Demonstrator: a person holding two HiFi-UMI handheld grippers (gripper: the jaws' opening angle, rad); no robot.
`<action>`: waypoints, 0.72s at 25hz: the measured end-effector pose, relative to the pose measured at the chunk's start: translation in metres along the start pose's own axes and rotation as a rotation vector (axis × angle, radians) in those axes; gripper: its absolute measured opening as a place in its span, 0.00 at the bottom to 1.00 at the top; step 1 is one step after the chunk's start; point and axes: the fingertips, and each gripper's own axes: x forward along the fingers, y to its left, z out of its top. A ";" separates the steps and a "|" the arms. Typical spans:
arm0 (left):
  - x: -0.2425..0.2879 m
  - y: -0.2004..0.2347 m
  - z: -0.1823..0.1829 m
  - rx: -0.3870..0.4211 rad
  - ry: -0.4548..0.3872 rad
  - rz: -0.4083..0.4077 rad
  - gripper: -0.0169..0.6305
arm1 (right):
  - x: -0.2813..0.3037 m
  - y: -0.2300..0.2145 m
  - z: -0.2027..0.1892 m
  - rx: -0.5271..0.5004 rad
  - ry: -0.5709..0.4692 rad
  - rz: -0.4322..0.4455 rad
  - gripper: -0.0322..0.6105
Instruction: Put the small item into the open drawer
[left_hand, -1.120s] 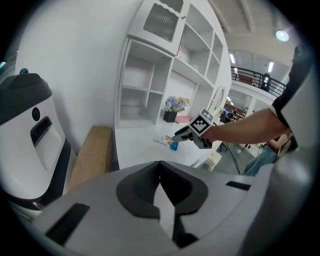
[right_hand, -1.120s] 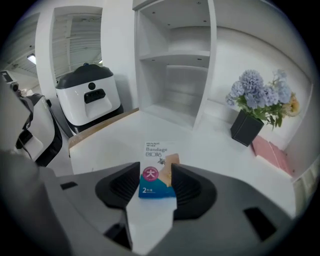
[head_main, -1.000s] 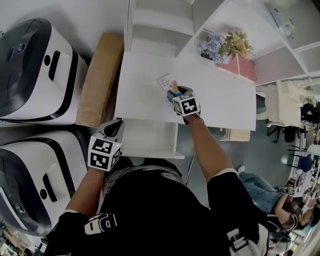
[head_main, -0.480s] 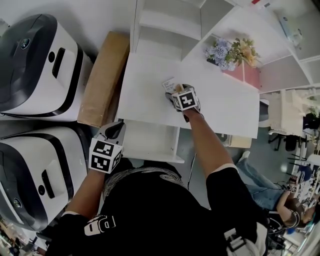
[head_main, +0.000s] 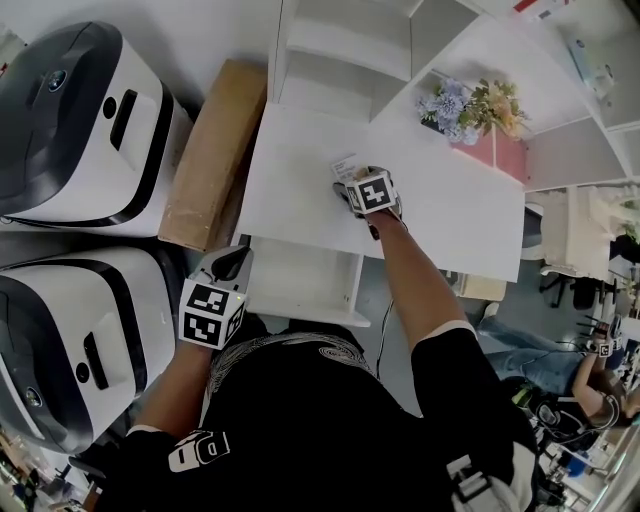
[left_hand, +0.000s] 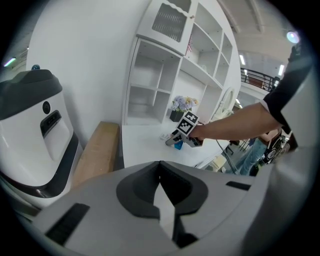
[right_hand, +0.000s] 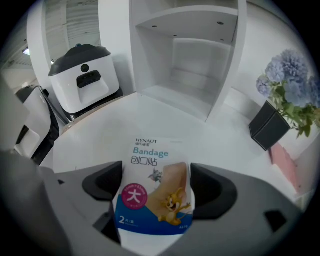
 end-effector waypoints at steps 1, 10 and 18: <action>-0.001 0.001 0.000 -0.002 0.000 0.001 0.05 | 0.000 0.000 0.000 -0.003 0.000 -0.003 0.70; -0.004 0.000 0.004 0.004 -0.017 -0.008 0.05 | -0.015 -0.003 0.005 0.019 -0.024 -0.016 0.68; -0.007 -0.010 0.004 0.032 -0.028 -0.035 0.05 | -0.039 -0.001 0.003 0.060 -0.081 -0.028 0.68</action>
